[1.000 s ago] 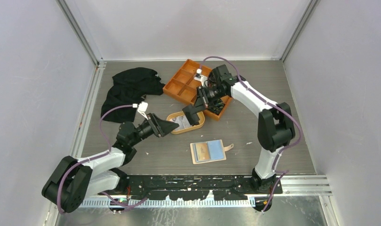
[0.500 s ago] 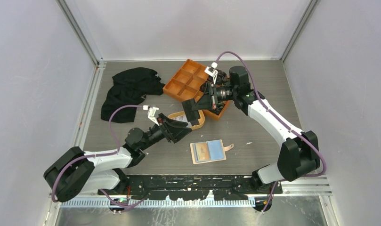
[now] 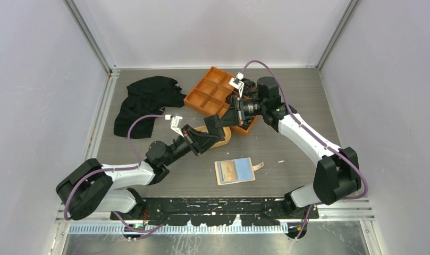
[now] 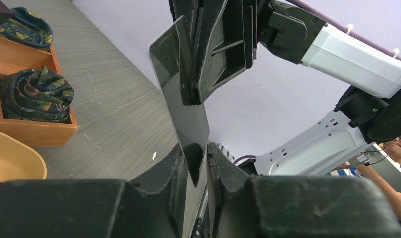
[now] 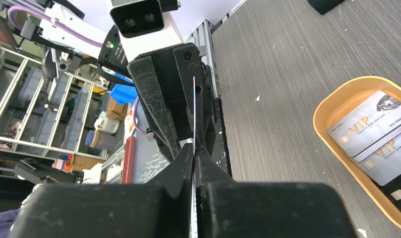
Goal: Put the credit cards into the card holder
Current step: Pick up the credit card from the storage box.
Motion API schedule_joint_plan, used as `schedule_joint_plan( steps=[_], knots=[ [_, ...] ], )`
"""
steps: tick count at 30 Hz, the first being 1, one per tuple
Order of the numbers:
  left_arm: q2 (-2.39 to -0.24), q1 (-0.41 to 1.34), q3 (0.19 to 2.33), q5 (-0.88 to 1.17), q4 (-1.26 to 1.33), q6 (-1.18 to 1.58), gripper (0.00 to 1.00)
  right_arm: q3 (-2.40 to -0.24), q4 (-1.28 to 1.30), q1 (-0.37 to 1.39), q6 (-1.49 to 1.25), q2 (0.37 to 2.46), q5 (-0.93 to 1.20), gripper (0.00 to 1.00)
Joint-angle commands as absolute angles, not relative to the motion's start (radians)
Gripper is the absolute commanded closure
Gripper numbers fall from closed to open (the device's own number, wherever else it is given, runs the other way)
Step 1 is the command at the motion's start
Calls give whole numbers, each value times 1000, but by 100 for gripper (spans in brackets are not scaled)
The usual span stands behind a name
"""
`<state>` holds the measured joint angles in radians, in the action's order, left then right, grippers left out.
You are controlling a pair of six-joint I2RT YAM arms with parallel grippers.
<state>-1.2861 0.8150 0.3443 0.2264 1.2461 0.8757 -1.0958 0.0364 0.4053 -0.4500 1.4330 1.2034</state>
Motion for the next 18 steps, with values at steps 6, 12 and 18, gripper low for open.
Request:
schedule_joint_plan(
  steps=[6,12,18],
  knots=[
    [-1261,819,361,229,1317,835,100,-1121,166,423,-238,1365,1224,90],
    [-1149,812,304,303,1133,653,100,-1206,529,416,203,1343,1230,28],
    [-1047,810,351,420,839,526,100,-1136,575,418,351,1327,1276,0]
  ],
)
